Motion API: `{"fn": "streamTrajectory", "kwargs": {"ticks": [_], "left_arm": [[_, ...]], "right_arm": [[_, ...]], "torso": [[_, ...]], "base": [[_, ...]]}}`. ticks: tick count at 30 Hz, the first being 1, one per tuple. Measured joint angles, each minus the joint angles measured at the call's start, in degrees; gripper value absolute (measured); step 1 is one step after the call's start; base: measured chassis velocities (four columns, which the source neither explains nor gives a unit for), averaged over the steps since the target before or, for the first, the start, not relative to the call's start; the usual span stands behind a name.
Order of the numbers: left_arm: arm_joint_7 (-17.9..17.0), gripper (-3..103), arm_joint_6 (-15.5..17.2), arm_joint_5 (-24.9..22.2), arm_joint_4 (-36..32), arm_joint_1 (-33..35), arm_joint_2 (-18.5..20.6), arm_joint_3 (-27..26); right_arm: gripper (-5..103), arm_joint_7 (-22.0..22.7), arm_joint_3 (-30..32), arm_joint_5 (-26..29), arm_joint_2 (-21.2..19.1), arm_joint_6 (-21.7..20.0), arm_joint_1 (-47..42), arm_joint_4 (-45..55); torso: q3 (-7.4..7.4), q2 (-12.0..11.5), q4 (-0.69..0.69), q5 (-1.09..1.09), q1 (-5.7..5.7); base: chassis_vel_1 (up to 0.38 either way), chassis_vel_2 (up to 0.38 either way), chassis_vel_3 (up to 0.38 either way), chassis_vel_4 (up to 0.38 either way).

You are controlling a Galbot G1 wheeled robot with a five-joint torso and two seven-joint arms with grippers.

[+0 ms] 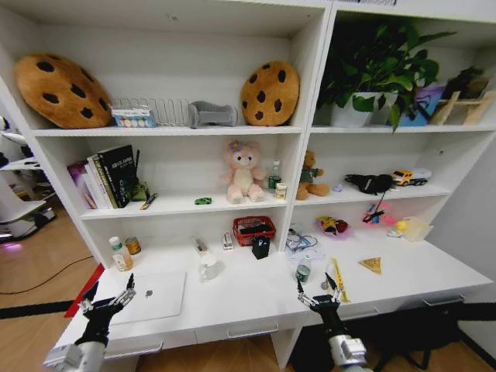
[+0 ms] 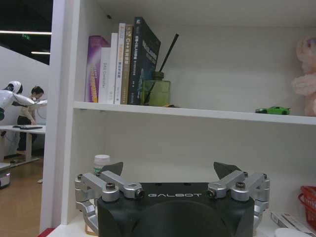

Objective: Organize the objects on the table.

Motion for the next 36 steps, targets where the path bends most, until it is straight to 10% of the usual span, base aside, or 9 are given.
{"fn": "streamTrajectory", "kwargs": {"ticks": [22, 36], "left_arm": [[0.1, 100, -0.2, 1.4, -0.6, 0.7, -1.5, 0.9], [0.1, 100, -0.3, 2.0, -0.9, 1.0, -2.1, 1.3]], "right_arm": [[100, -4.1, -3.0, 2.0, -0.8, 2.0, 4.6, -3.5], [100, -9.2, -8.1, 14.0, -2.2, 1.2, 12.7, -7.8]], "torso": [[0.00, 0.0, 0.02, 0.01, 0.01], [0.00, 0.0, 0.00, 0.02, 0.01]], "base": [[-0.108, -0.121, 0.120, 0.102], [0.003, 0.003, -0.004, -0.003]]}}
